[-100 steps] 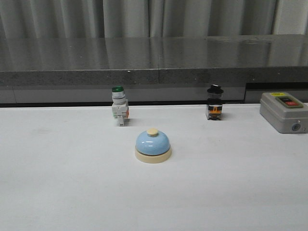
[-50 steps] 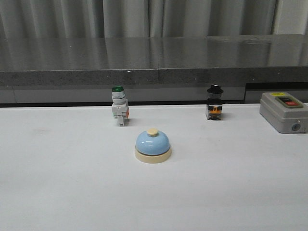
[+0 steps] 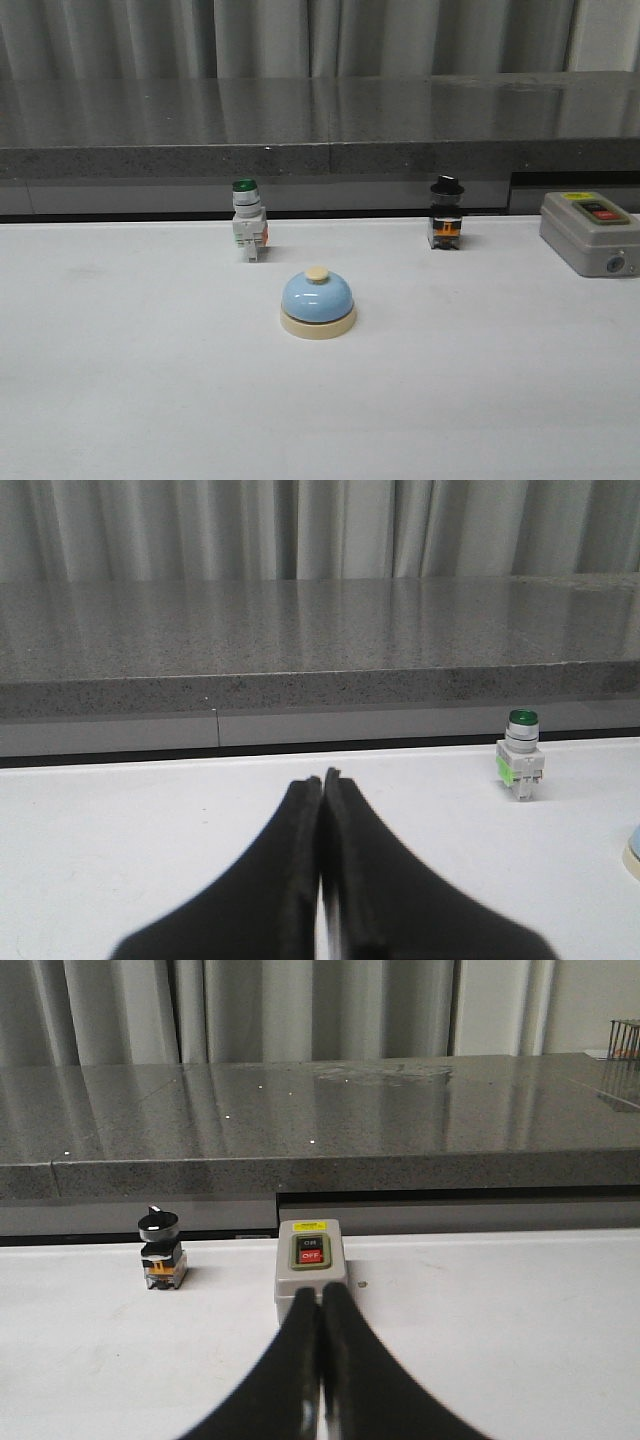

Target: Place and press bell with both arms

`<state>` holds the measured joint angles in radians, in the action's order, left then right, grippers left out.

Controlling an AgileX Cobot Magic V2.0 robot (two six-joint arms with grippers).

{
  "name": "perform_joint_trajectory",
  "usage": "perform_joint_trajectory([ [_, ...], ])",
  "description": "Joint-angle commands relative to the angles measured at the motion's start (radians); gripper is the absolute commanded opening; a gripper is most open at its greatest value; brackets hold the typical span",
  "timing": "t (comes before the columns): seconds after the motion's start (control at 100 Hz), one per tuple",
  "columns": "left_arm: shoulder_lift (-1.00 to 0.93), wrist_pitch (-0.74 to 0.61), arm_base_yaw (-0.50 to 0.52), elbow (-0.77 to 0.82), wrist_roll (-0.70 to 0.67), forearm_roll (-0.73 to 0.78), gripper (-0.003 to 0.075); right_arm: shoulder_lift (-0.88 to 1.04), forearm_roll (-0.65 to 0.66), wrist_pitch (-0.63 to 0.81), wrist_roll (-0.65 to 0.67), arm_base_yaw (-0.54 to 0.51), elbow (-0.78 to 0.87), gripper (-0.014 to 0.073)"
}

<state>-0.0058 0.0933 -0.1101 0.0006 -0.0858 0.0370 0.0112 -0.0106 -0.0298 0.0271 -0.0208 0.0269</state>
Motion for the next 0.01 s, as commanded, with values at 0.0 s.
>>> perform_joint_trajectory([
  [0.0, -0.030, -0.077, 0.002, 0.043, -0.002, 0.000, -0.0020, 0.013, 0.011, 0.081, -0.003, -0.004, -0.016, -0.0060],
])
